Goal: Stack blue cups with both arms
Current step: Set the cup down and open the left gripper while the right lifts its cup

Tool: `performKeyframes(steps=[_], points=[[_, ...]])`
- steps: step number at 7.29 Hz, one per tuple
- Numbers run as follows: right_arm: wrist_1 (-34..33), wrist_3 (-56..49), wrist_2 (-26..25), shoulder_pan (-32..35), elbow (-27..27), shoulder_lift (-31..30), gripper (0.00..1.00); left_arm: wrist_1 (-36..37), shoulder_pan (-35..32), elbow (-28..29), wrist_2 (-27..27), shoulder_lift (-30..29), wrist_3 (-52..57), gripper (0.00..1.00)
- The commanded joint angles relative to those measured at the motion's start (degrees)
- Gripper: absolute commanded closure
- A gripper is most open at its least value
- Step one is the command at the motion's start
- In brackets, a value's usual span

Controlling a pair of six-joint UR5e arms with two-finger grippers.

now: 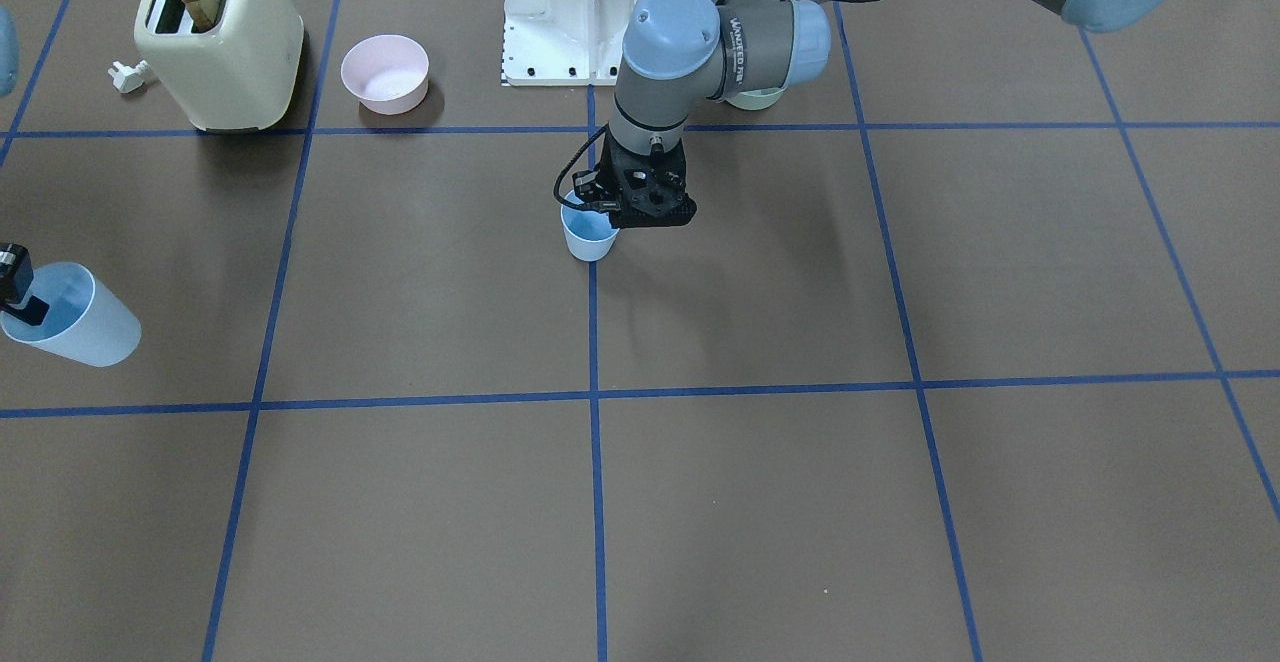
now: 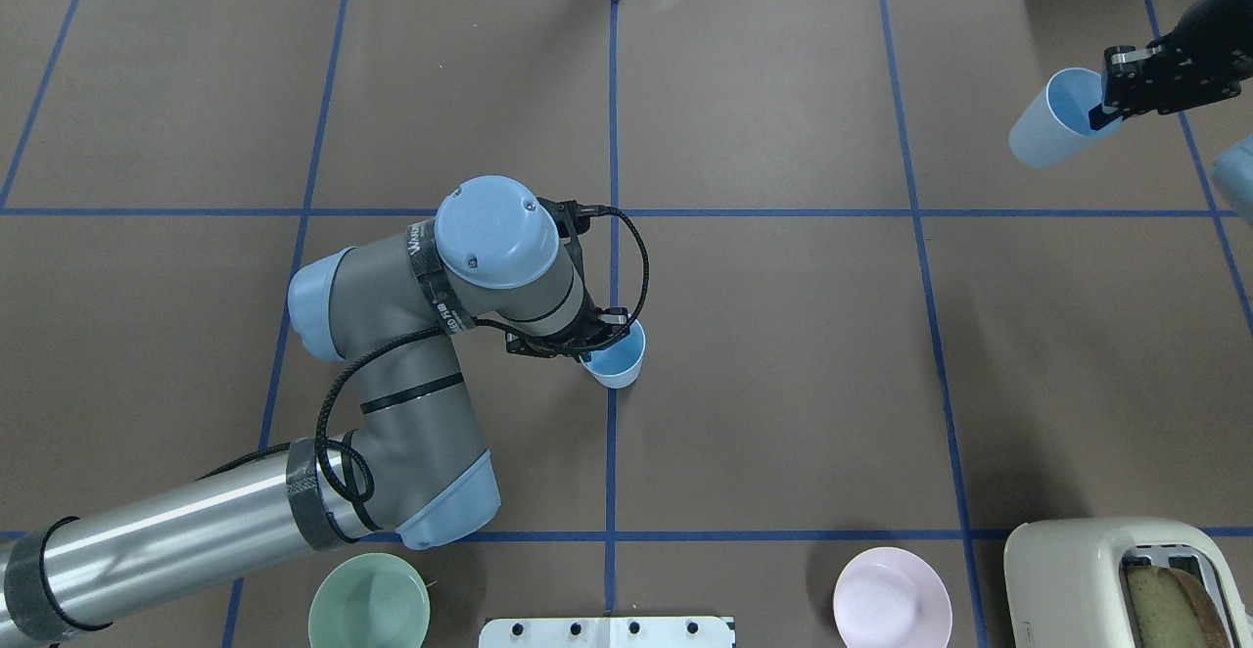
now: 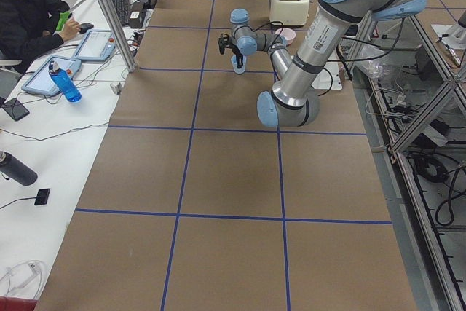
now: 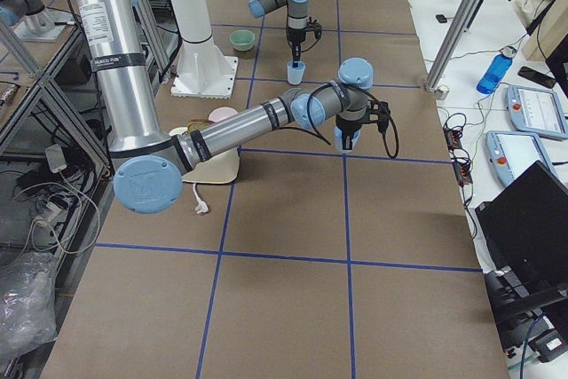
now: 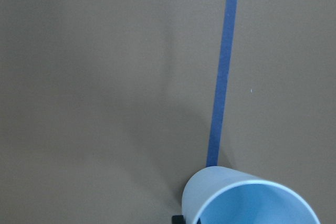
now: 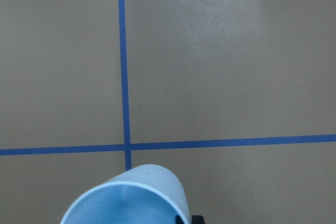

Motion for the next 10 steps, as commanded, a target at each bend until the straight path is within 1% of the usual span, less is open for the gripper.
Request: performKeyframes(steps=[1,2,3,4,5,6,7,9,10], points=[[-4.9,0.0,0.0,0.2,2.3,2.9,1.0,-2.4,0.0,-0.2,0.0,0.4,0.3,0.25],[-7.5,0.8,-0.6,-0.7,3.5,4.6,1.0,-2.2,-0.1,-1.0,-0.3,0.3,0.3,0.03],[-10.0,1.3,-0.7,-1.8,5.5,5.4,1.0,-1.8,-0.9,-3.4,-0.8,1.2,1.7,0.02],[-10.9,4.5,-1.3,-3.5,6.9,6.6,1.0,-1.5,-3.4,-6.7,-3.4,3.9,4.6,0.02],[-10.8,10.1,-2.9,-7.0,9.1,6.9,1.0,-1.4,-7.6,-9.8,-7.9,7.3,6.6,0.02],[-10.8,16.4,-5.2,-11.2,10.5,8.7,1.0,-0.8,-13.3,-12.1,-12.2,9.9,13.1,0.02],[-10.9,22.9,-7.7,-15.6,10.7,11.7,1.0,-0.5,-18.7,-14.0,-15.3,13.6,20.7,0.02],[-10.8,29.8,-12.6,-22.1,10.7,15.0,1.0,1.6,-31.4,-13.4,-23.9,19.0,35.9,0.02],[-10.9,31.9,-14.3,-25.2,10.2,17.1,1.0,4.1,-36.8,-13.0,-25.3,20.7,43.1,0.02]])
